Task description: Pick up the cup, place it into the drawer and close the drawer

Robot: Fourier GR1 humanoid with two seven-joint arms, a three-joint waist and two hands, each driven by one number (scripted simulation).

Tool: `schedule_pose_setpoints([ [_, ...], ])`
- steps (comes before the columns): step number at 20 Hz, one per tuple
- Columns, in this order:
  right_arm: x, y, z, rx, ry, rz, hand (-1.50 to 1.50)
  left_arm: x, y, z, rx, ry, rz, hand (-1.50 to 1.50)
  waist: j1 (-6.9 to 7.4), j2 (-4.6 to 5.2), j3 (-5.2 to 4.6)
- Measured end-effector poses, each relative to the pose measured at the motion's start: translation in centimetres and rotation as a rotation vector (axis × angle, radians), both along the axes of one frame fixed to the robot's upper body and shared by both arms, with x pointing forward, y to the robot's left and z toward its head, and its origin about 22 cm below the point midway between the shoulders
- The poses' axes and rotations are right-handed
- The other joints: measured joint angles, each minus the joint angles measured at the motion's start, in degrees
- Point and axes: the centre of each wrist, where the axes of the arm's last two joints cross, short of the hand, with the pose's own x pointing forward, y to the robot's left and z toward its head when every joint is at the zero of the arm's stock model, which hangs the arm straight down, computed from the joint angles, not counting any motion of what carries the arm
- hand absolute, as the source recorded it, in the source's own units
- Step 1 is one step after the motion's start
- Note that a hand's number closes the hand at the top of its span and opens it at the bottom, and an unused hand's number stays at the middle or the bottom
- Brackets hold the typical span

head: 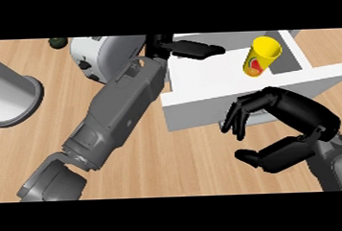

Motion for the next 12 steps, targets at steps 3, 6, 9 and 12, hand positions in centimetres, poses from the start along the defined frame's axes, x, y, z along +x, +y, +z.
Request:
schedule_pose_setpoints([
  [3,-0.5,-0.3,0.0,-0.138,-0.04,-0.038,-1.5,0.0,0.0,0.0,-0.016,0.003,0.028,-1.5,1.78,-0.39,0.02],
  [6,-0.9,0.0,-1.3,-0.255,-0.078,-0.094,-1.5,0.0,0.4,-0.8,-0.042,0.009,0.033,-1.5,3.58,-0.59,0.04],
  [9,-0.7,0.7,-3.9,-0.328,-0.08,-0.163,-1.5,-0.1,0.8,-1.3,-0.075,0.004,0.023,-1.5,5.56,-0.77,0.03],
  [12,-0.1,1.3,-7.1,-0.413,-0.056,-0.195,-1.5,-0.1,1.7,-2.0,-0.103,0.002,0.017,-1.5,7.4,-0.97,0.04],
])
